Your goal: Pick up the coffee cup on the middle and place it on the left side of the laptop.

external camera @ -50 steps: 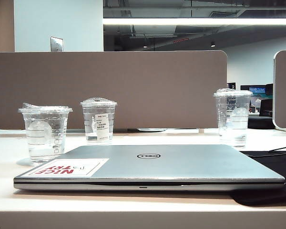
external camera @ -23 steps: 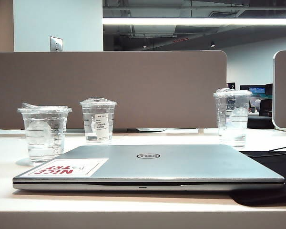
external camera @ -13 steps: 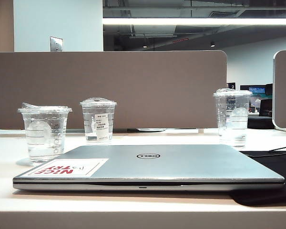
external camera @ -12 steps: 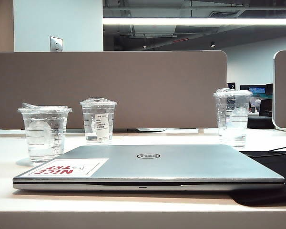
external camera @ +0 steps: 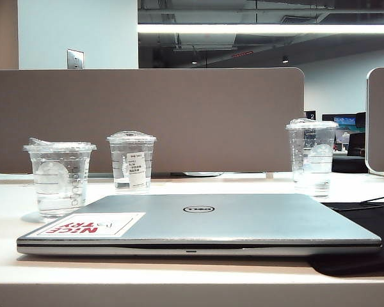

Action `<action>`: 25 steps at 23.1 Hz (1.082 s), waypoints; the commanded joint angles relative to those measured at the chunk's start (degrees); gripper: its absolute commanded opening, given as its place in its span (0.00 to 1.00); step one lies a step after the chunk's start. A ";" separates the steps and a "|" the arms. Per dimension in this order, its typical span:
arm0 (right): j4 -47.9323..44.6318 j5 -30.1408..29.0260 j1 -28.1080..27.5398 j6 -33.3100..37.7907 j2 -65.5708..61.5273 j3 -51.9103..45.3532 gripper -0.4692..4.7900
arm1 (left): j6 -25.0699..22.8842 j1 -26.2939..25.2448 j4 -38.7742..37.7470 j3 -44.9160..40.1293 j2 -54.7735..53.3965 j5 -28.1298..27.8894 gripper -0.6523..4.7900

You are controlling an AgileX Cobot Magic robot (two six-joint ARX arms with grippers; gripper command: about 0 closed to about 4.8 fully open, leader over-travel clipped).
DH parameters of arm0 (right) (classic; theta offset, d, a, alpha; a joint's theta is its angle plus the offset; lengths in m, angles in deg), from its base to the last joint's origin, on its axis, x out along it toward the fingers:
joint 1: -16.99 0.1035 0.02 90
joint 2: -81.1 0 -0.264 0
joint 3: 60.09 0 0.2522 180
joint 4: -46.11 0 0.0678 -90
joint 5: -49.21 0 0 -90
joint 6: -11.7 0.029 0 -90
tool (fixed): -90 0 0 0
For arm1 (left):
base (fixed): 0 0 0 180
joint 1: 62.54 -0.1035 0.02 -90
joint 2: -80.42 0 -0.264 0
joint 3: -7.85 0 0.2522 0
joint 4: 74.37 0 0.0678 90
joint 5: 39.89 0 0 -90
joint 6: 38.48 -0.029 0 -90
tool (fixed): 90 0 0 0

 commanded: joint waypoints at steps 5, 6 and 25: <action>-1.31 0.00 -0.42 0.00 0.11 -0.22 0.08 | 0.20 -0.07 0.70 0.20 0.00 0.04 0.11; -1.31 0.00 -1.07 0.00 0.11 -0.22 0.08 | 0.22 -0.07 0.63 0.20 0.00 0.09 0.11; -1.31 0.02 -4.90 0.00 0.11 -0.22 0.08 | 0.20 -0.13 0.31 0.04 0.00 -0.09 0.11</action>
